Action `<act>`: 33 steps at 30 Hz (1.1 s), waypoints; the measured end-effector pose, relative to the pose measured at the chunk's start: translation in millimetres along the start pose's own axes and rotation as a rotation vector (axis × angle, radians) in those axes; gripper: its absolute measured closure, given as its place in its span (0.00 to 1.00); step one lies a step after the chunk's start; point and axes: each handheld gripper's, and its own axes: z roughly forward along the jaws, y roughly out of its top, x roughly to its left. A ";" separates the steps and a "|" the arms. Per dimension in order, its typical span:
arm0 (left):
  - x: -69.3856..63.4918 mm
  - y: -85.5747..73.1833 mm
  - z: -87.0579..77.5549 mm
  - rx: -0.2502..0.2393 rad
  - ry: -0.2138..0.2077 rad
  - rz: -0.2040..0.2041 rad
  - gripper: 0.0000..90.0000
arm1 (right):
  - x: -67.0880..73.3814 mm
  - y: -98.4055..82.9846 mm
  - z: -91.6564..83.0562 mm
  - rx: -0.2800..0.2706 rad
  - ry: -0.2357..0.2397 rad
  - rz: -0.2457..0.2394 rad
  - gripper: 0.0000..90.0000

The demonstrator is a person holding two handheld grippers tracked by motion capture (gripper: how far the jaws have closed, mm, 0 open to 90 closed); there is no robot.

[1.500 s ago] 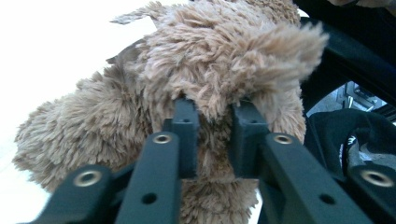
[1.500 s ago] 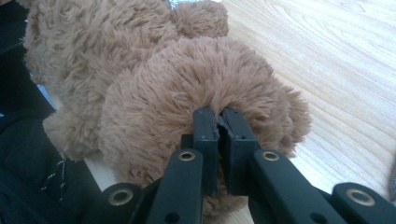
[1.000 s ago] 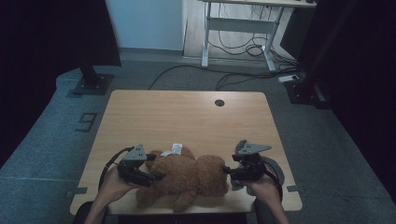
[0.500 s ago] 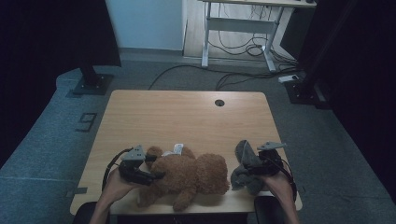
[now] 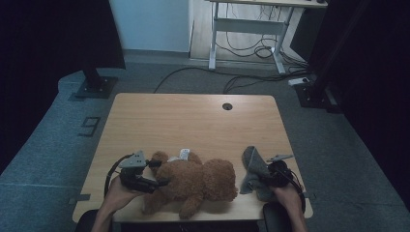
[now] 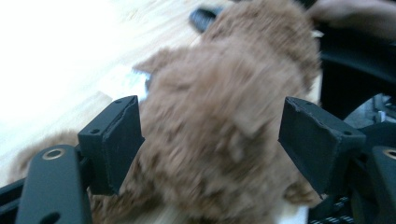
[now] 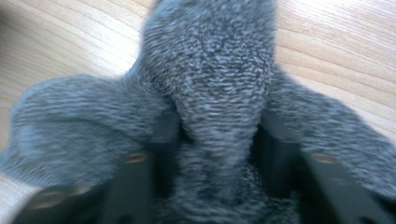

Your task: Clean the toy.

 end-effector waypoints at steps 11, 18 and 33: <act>-0.8 -0.7 24.2 0.078 0.042 0.016 0.22 | 7.7 3.9 -26.8 -0.075 0.012 0.001 0.90; 1.8 -14.5 26.1 0.031 0.027 0.004 0.23 | 25.0 36.5 -78.5 -0.196 0.045 -0.065 0.89; -3.8 -20.8 25.4 -0.001 0.058 0.041 0.28 | 96.0 116.7 -106.6 -0.299 0.244 -0.283 0.89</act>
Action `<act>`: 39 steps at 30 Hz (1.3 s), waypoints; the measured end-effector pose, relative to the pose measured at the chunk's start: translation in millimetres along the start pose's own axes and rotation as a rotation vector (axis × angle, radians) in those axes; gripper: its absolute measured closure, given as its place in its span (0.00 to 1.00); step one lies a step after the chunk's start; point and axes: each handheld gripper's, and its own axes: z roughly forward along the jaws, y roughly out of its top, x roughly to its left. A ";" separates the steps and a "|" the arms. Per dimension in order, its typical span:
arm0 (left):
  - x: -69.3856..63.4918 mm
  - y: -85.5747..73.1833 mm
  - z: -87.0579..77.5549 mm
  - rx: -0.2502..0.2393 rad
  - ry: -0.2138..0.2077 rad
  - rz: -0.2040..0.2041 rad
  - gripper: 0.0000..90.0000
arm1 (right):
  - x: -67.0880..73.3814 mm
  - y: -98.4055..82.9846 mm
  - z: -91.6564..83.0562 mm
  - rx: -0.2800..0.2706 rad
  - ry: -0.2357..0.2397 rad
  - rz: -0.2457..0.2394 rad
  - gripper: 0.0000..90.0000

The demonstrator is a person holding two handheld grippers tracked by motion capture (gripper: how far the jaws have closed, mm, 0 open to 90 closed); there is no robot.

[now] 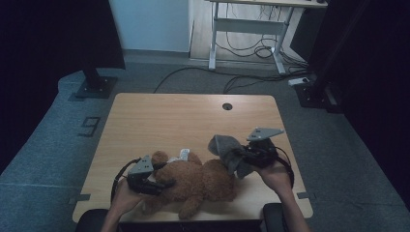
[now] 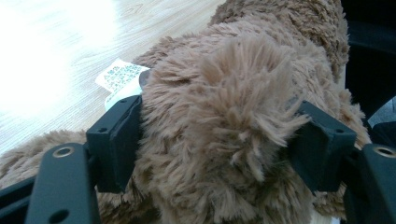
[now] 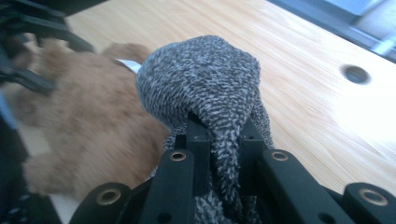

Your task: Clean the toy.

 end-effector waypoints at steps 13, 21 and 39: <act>-1.5 -3.5 1.2 -0.001 0.001 0.005 0.34 | 14.2 0.1 78.4 0.138 0.152 -0.026 0.89; -0.9 -5.1 1.4 -0.008 -0.002 0.002 0.34 | -14.1 -12.4 95.4 0.185 0.122 0.043 0.88; 0.1 -7.3 1.6 -0.015 -0.006 -0.013 0.34 | -49.6 -56.7 66.6 0.229 -0.030 0.123 0.88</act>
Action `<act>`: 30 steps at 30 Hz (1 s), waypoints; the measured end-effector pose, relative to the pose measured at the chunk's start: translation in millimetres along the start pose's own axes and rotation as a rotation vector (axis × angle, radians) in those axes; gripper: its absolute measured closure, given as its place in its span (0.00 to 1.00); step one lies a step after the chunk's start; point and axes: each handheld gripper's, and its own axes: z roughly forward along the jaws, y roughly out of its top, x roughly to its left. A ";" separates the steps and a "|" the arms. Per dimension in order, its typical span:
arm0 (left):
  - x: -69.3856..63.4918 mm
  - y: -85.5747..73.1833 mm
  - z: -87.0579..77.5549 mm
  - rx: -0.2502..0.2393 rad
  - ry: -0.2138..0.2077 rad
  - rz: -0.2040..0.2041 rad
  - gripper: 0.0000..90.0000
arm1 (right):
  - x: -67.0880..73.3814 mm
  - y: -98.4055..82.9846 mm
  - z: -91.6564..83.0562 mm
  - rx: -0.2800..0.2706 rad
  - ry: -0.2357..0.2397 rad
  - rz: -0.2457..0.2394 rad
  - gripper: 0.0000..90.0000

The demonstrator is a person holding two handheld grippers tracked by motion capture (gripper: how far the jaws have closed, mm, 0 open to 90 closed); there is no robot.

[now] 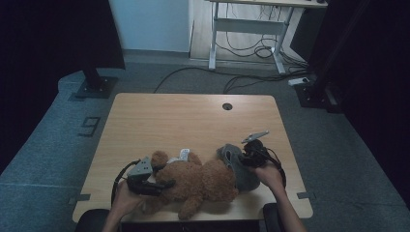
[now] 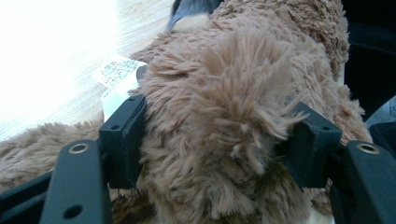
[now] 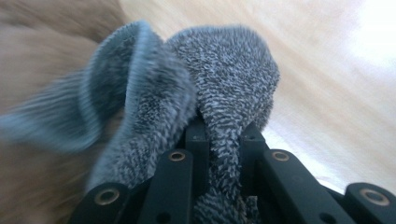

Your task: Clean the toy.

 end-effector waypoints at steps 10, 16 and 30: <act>-0.2 -0.1 0.0 0.001 0.000 -0.001 0.34 | 48.5 22.0 -75.9 -0.156 0.034 -0.125 0.88; -0.5 -0.2 0.2 0.001 0.005 -0.003 0.34 | 85.9 29.6 -64.8 -0.158 0.163 -0.197 0.88; 0.6 -1.2 0.3 0.008 0.002 -0.004 0.35 | 95.7 -16.7 -42.8 -0.089 0.172 -0.185 0.88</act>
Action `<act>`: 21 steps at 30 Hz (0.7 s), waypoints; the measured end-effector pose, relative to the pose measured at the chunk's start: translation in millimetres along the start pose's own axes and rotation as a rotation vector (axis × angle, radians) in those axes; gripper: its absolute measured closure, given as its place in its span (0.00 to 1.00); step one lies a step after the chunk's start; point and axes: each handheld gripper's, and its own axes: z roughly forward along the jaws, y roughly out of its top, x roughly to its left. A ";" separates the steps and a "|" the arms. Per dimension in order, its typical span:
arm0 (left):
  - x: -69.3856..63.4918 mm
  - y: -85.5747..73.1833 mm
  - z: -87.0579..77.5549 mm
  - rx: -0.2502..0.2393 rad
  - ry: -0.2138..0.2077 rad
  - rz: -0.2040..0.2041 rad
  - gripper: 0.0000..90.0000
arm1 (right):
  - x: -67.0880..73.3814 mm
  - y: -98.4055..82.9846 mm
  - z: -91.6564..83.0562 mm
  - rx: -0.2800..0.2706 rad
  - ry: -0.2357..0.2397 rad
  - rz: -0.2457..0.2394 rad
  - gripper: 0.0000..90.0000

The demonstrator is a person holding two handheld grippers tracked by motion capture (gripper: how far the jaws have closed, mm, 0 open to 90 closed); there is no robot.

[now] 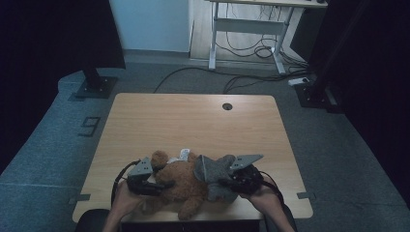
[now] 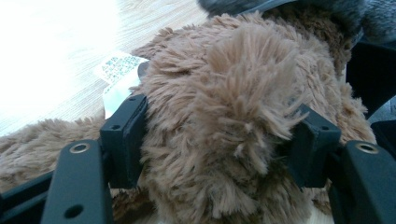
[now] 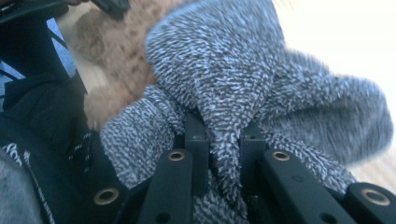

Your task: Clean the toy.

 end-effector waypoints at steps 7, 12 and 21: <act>0.3 -0.2 0.0 -0.001 -0.002 -0.003 0.35 | -10.5 -35.4 0.1 0.034 -0.017 0.071 0.88; 0.8 -0.6 0.1 -0.003 -0.002 -0.006 0.35 | -20.0 -56.8 0.3 0.085 -0.074 0.117 0.88; 1.2 -0.8 1.1 -0.007 0.001 -0.015 0.35 | -23.1 -46.9 -34.9 -0.001 -0.104 0.125 0.88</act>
